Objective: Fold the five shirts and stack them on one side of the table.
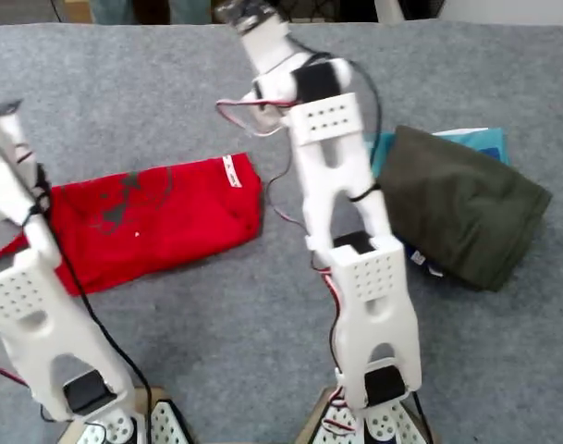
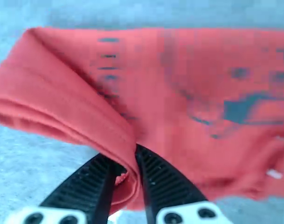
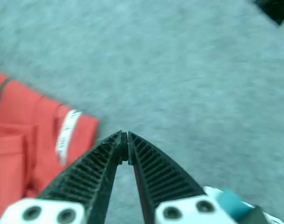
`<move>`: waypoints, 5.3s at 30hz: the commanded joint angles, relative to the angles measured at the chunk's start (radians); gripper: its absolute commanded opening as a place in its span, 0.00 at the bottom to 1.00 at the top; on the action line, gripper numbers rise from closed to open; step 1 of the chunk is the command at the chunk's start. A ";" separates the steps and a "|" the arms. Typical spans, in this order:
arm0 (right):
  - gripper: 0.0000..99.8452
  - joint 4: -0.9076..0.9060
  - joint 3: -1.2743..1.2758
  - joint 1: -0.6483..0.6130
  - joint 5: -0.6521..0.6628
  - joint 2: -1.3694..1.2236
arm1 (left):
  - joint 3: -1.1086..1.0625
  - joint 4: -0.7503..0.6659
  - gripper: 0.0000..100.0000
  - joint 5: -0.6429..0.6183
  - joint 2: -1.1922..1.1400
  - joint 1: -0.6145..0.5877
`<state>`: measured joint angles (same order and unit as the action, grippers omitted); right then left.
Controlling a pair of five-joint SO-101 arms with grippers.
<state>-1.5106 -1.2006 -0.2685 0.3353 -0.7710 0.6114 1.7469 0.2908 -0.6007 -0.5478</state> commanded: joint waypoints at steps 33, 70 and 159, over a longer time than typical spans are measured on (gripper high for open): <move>0.02 -0.172 -0.472 0.391 0.127 0.081 | -0.173 -0.230 0.03 -0.470 0.255 0.828; 0.02 -0.150 -0.467 0.356 0.121 0.077 | 0.038 -0.192 0.22 -0.631 0.127 0.754; 0.02 -0.256 -0.458 -0.275 -0.163 -0.446 | -0.987 -1.244 0.03 -0.582 0.368 0.117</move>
<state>-1.7576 -1.6241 -0.5646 0.1772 -1.2927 -0.4258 0.5086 -0.2846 -0.2417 -0.4250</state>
